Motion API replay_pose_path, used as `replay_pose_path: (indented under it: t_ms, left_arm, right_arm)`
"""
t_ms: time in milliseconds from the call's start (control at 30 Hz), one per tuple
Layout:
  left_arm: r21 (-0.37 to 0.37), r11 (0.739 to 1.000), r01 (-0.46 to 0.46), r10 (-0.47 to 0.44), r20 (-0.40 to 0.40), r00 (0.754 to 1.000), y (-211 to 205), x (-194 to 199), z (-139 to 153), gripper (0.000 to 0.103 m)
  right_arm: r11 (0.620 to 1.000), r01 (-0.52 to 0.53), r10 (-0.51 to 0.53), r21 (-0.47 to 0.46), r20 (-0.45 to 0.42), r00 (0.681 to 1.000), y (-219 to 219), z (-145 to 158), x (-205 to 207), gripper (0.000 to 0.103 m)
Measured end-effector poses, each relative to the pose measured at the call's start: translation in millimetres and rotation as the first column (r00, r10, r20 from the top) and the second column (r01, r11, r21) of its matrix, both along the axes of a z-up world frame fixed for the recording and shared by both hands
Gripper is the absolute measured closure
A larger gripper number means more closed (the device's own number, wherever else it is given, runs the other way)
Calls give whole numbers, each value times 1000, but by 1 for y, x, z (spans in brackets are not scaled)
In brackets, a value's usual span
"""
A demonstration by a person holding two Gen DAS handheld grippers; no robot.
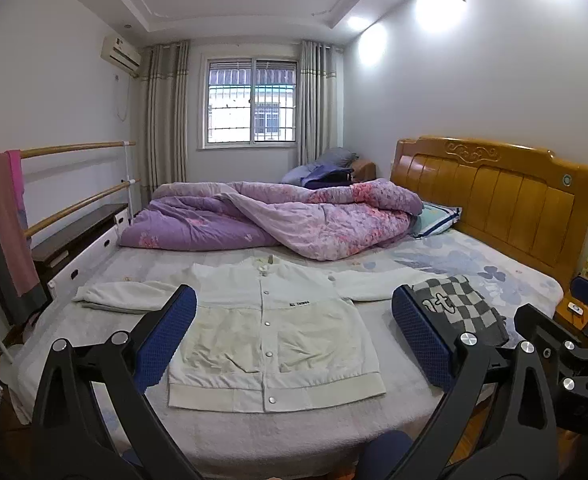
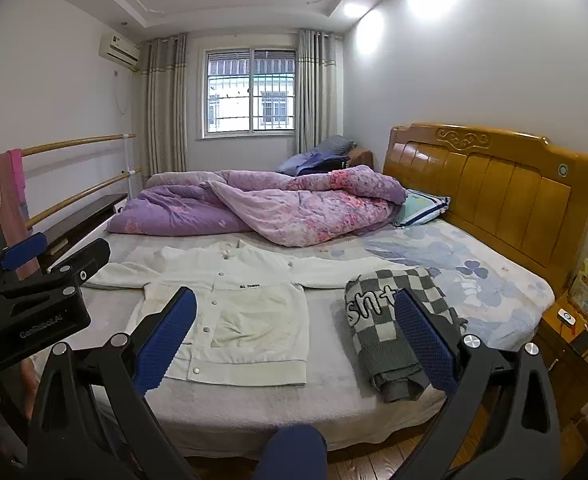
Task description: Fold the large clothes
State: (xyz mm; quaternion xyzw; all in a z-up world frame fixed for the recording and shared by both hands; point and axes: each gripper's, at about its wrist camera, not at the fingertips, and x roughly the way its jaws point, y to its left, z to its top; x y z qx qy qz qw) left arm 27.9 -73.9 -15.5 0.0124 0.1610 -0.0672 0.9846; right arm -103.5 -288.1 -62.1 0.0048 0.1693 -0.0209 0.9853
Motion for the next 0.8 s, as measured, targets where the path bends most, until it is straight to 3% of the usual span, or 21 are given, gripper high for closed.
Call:
replay_pose_path:
  t_ms: [800]
  left_arm:
    - [0, 1000, -8, 8, 14, 1000, 6, -1, 6, 5]
  right_arm:
    - [999, -39, 38, 13, 4, 999, 9, 6, 5, 7]
